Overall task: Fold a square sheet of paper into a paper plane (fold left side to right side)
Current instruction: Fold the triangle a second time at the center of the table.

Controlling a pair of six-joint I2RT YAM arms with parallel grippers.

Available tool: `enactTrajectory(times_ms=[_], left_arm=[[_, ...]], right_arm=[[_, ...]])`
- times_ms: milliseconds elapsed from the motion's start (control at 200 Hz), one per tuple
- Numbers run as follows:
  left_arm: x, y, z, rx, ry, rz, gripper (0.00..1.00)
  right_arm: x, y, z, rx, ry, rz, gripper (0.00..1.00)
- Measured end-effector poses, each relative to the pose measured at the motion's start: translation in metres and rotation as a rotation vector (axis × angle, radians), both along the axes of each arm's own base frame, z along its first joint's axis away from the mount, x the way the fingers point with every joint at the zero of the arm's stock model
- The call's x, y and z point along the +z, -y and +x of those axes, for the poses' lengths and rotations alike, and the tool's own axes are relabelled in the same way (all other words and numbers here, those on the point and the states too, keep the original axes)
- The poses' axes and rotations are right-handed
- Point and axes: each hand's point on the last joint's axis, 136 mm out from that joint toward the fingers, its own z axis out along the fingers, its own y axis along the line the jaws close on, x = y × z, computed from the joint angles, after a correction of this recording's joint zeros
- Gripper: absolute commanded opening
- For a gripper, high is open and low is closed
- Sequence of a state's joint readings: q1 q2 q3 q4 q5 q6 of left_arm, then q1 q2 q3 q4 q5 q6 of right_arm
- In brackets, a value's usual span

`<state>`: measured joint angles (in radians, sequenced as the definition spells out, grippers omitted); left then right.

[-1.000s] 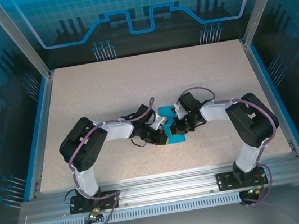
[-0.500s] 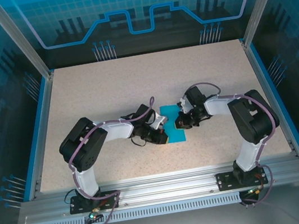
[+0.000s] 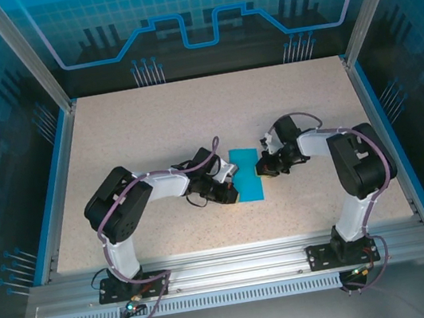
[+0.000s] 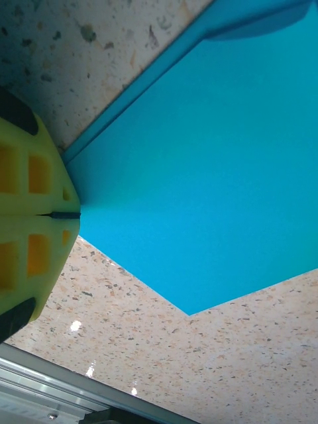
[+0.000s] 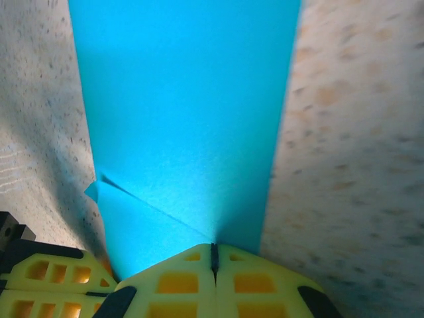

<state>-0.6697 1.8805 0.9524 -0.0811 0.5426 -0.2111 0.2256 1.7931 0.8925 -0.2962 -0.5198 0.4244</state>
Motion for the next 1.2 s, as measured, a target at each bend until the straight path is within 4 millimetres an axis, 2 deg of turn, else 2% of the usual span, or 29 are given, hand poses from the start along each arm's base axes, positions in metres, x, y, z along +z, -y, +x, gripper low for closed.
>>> enactTrajectory(times_ms=[320,465,570,680,780,890,1040,1200], left_arm=[[0.000,0.000,0.000,0.000,0.000,-0.001,0.00],[0.000,0.000,0.000,0.000,0.000,0.000,0.00],[0.000,0.000,0.000,0.000,0.000,0.000,0.00],[0.000,0.000,0.000,0.000,0.000,0.000,0.00],[0.001,0.000,0.000,0.000,-0.004,0.003,0.00],[0.002,-0.001,-0.001,0.000,-0.016,0.013,0.00],[0.006,0.000,0.000,-0.001,-0.027,0.020,0.00],[0.024,0.013,0.011,-0.014,0.000,-0.011,0.00]], right_arm=[[0.004,0.016,0.012,-0.038,0.023,-0.014,0.00],[0.031,0.014,0.017,-0.040,0.105,0.008,0.00],[0.044,0.001,0.011,-0.020,0.145,0.048,0.00],[0.035,-0.021,-0.005,0.026,0.112,0.079,0.00],[0.016,-0.037,-0.017,0.058,0.047,0.075,0.00],[-0.001,-0.037,-0.022,0.050,-0.012,0.068,0.00],[0.000,-0.038,-0.020,0.046,-0.017,0.069,0.00],[0.000,-0.038,-0.020,0.046,-0.021,0.067,0.00]])
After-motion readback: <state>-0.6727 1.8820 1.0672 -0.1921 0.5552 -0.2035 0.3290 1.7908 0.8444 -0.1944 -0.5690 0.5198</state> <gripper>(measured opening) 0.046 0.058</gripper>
